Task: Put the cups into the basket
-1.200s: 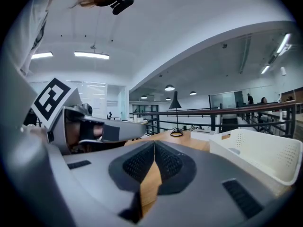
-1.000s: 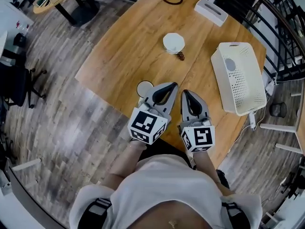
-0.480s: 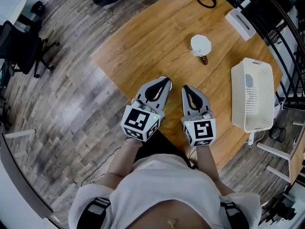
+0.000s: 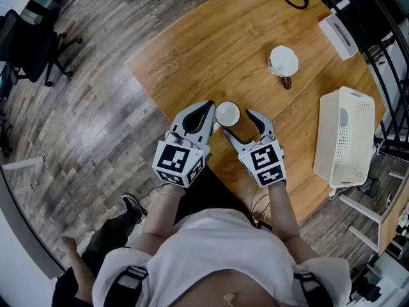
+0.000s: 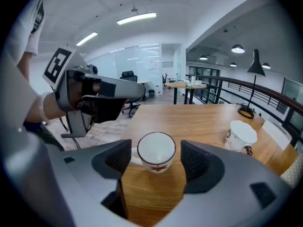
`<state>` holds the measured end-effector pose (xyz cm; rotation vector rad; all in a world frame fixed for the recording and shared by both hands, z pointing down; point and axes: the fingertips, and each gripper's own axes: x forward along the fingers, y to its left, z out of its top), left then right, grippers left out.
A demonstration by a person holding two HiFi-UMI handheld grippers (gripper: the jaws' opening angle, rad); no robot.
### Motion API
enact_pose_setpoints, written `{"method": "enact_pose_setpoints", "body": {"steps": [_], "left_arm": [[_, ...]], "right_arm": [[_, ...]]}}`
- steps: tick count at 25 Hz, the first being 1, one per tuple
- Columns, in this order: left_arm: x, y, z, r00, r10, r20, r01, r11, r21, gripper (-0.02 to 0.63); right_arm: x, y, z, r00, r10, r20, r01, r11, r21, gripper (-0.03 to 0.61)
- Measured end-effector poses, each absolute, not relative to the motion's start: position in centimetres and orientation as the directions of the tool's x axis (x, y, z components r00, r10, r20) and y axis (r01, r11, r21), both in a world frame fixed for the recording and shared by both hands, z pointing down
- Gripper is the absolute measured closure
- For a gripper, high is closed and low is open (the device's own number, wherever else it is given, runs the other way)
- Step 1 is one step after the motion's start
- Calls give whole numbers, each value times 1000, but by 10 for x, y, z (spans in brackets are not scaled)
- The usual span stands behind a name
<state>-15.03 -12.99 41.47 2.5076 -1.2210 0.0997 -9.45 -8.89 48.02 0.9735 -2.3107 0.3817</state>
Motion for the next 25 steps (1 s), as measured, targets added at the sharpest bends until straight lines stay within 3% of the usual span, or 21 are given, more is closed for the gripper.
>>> {"method": "enact_pose_setpoints", "body": {"steps": [4, 9, 14, 17, 25], "left_arm": [[-163, -137, 426, 605, -764, 224, -790, -539, 293, 606], [-169, -139, 437, 596, -768, 234, -794, -517, 320, 606], [-169, -146, 447, 598, -764, 242, -790, -511, 340, 606], [-165, -148, 448, 601, -761, 243, -786, -508, 352, 606], [-168, -158, 455, 594, -761, 260, -793, -499, 349, 606]], "right_arm": [[-113, -85, 496, -567, -469, 677, -694, 715, -86, 196], [-116, -90, 502, -549, -435, 714, -670, 740, -64, 186], [-109, -99, 501, -503, -287, 815, -397, 914, 77, 186], [-108, -98, 504, -475, -181, 861, -254, 965, 63, 186], [-110, -97, 518, -369, -31, 929, -70, 998, 6, 187]]}}
